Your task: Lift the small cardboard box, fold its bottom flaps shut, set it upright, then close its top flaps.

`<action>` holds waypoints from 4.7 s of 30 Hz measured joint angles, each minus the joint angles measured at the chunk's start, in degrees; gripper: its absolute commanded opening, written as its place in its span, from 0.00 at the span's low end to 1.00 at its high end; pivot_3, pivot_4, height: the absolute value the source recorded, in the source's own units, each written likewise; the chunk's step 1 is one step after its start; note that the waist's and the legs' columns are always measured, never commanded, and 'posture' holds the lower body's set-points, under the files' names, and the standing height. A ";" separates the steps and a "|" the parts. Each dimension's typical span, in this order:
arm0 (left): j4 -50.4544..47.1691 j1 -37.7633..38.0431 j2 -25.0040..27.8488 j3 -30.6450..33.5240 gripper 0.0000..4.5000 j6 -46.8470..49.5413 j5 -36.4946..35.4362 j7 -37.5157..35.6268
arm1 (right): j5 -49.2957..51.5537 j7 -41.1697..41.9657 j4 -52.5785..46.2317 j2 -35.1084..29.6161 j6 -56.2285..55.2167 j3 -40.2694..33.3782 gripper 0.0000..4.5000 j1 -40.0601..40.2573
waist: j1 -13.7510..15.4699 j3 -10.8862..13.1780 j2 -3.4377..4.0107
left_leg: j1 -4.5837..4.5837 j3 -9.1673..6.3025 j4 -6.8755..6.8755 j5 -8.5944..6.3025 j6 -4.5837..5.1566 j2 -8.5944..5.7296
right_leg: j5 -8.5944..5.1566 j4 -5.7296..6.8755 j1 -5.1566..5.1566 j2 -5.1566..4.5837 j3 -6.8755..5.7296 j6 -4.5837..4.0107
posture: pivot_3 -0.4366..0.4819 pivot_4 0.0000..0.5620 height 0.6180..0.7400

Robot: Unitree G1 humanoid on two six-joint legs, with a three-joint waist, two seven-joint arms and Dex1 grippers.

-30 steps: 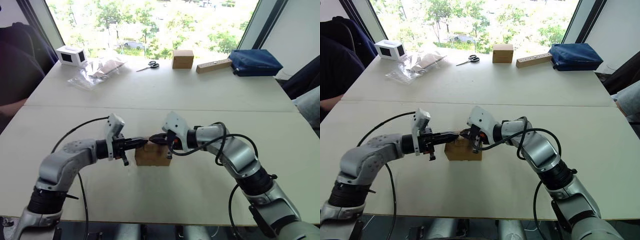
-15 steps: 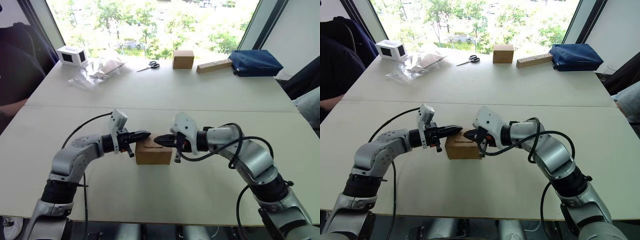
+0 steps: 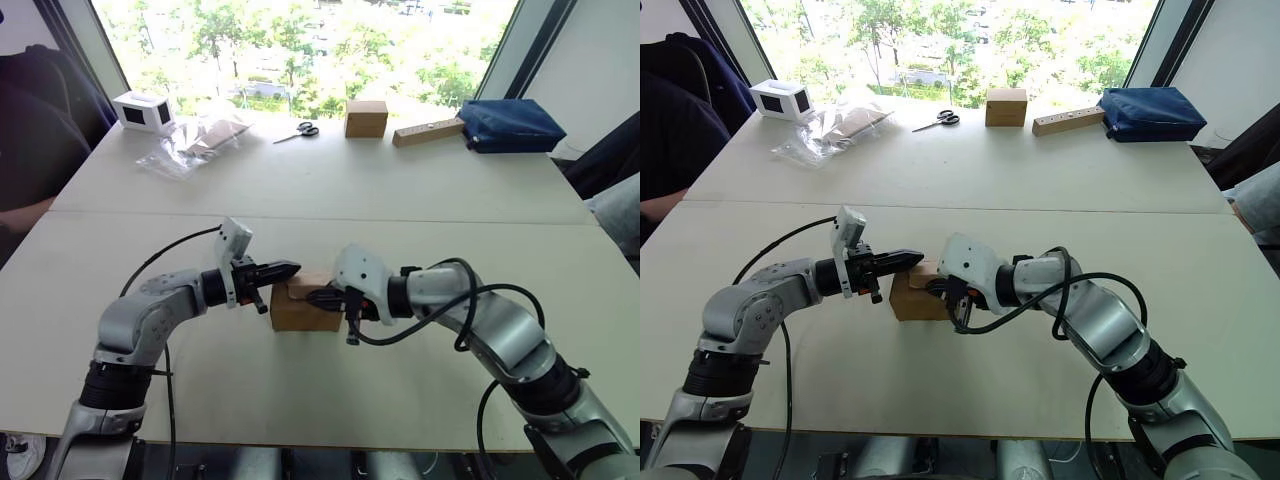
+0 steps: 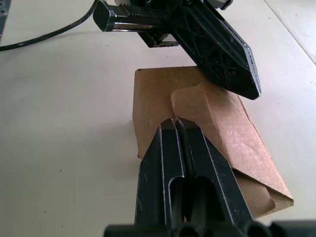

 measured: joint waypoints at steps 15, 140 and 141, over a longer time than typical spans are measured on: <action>-0.38 -0.01 -0.43 -0.01 0.01 1.80 -0.90 0.59 | -6.49 -0.70 1.97 -0.22 -4.66 3.35 0.00 -0.11 | 0.00 0.00 0.00 | 0.00 0.00 0.00 0.00 0.00 0.00 | 0.00 0.00 0.00 0.01 0.00 0.00 | 0.48 0.27 1.00; -2.25 0.19 6.26 -5.39 0.01 -7.38 8.81 -4.89 | -6.53 2.62 3.94 2.05 -1.87 -0.79 0.00 0.30 | 0.03 0.00 0.00 | 0.03 0.00 0.00 0.00 0.00 -0.01 | -0.03 0.00 0.04 0.02 -0.01 -0.05 | 0.48 0.27 1.00; -2.24 0.16 6.25 -5.42 0.01 -7.50 9.01 -5.04 | -6.03 2.44 3.94 2.16 -1.53 -1.51 0.00 0.47 | 0.03 0.00 0.00 | 0.04 0.01 0.00 0.00 0.00 -0.01 | -0.03 0.00 0.05 0.02 -0.01 -0.04 | 0.48 0.27 1.00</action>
